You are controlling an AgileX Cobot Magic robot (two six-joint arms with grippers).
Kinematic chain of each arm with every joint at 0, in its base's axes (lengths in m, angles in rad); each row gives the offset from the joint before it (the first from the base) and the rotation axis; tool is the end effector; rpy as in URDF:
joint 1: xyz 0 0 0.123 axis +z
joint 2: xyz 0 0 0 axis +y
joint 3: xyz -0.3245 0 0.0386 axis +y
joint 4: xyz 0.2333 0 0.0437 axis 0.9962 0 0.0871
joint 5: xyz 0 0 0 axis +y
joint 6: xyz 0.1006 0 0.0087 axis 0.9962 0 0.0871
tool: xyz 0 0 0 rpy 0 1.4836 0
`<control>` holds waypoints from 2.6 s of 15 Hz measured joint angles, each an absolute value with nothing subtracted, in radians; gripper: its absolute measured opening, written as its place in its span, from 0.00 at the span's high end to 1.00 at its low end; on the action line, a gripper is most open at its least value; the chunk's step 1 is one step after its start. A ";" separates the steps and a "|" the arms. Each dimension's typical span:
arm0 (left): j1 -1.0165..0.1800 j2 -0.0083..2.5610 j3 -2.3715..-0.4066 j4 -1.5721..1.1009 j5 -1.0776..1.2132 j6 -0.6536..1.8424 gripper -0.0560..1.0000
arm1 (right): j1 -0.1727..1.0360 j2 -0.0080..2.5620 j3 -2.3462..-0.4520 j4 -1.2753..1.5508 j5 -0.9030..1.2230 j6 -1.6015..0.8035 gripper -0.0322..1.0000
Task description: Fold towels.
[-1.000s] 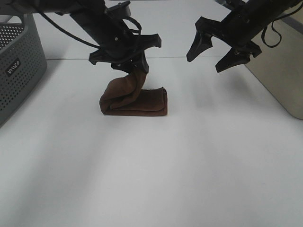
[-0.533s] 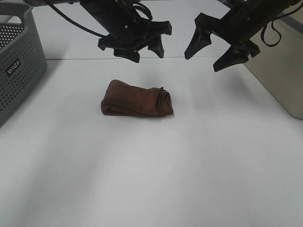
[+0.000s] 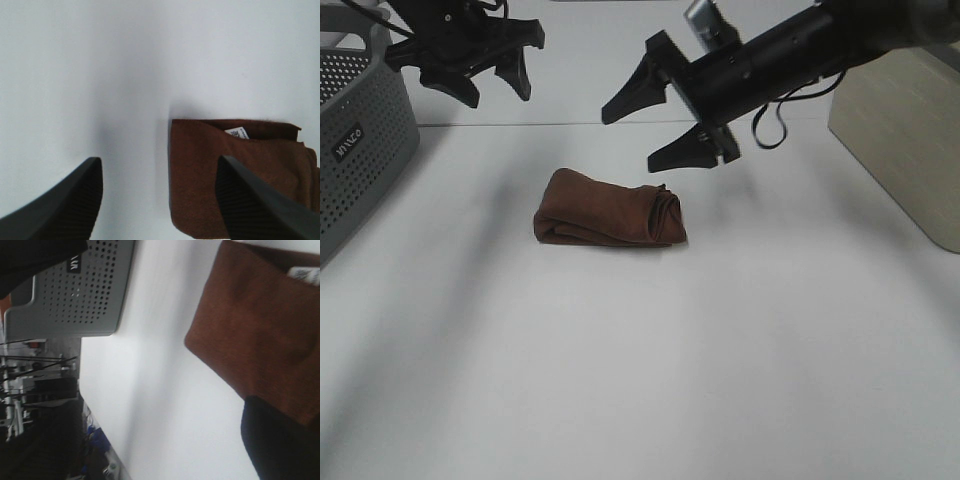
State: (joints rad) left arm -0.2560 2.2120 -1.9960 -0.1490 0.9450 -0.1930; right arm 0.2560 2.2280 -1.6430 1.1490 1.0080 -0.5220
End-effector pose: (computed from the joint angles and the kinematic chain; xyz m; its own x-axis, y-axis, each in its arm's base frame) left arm 0.4907 -0.1410 0.2647 -0.8999 -0.0487 -0.4334 0.0605 0.9702 -0.2347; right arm 0.4427 0.1965 0.2075 -0.9759 -0.0303 -0.2160 -0.1948 0.5667 0.8005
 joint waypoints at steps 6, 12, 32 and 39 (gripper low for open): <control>-0.243 2.212 -1.996 -0.149 0.975 -0.193 0.36 | 0.245 2.393 -1.643 1.280 1.038 -0.651 0.19; -0.243 2.212 -1.996 -0.146 1.081 -0.176 0.36 | 0.153 2.367 -1.643 1.115 1.017 -0.602 0.19; -0.243 1.129 -1.108 0.060 1.142 -0.106 0.36 | 0.154 1.202 -1.373 0.290 1.207 -0.033 0.19; -0.243 0.418 -0.728 0.045 1.131 -0.061 0.36 | 0.154 0.511 -0.854 0.185 1.216 -0.007 0.19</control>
State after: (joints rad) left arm -0.2430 0.4180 -0.7280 0.0450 1.1310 -0.0610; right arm 0.1540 0.5110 -0.8540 0.1850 1.2160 -0.0070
